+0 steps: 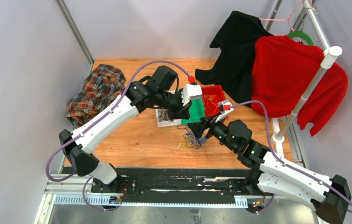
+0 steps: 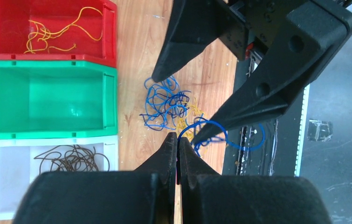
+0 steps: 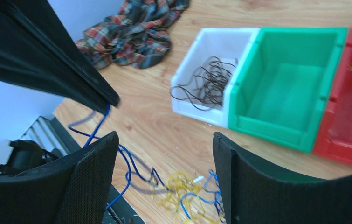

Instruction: Untangle the cables

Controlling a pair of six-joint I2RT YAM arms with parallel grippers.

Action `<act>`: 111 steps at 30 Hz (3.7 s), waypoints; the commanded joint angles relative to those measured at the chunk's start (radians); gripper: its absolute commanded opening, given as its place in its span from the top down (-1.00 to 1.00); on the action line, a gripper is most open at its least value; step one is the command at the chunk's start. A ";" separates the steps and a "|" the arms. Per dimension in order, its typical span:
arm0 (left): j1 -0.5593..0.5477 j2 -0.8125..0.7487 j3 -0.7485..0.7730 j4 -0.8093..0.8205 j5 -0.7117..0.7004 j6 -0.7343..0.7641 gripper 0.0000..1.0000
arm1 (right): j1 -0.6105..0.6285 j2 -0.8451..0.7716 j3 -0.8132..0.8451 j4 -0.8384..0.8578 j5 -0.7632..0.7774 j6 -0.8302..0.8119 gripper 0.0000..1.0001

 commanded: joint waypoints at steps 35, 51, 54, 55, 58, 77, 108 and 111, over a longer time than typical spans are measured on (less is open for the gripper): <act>-0.048 -0.043 0.218 -0.057 -0.059 0.054 0.99 | -0.011 -0.065 -0.068 -0.026 0.092 -0.002 -0.39; -0.105 -0.012 0.218 -0.057 -0.062 0.050 0.99 | -0.011 -0.016 0.106 0.064 -0.202 -0.116 -0.52; -0.109 -0.015 0.220 -0.057 -0.064 0.060 0.99 | -0.012 0.040 0.110 0.145 -0.263 -0.083 -0.51; -0.111 -0.015 0.222 -0.057 -0.065 0.061 0.99 | -0.011 0.062 0.118 0.158 -0.285 -0.073 -0.50; -0.111 -0.012 0.231 -0.057 -0.064 0.065 0.99 | -0.011 0.118 0.130 0.203 -0.349 -0.053 -0.47; -0.113 -0.025 0.224 -0.061 -0.092 0.146 0.99 | -0.011 -0.067 0.034 0.137 -0.237 0.016 -0.51; -0.113 0.006 0.489 -0.060 -0.012 -0.023 0.99 | -0.005 0.312 -0.077 0.320 -0.188 0.087 0.08; -0.113 0.001 0.539 -0.060 -0.046 -0.004 0.99 | -0.005 0.344 -0.166 0.325 -0.089 0.094 0.19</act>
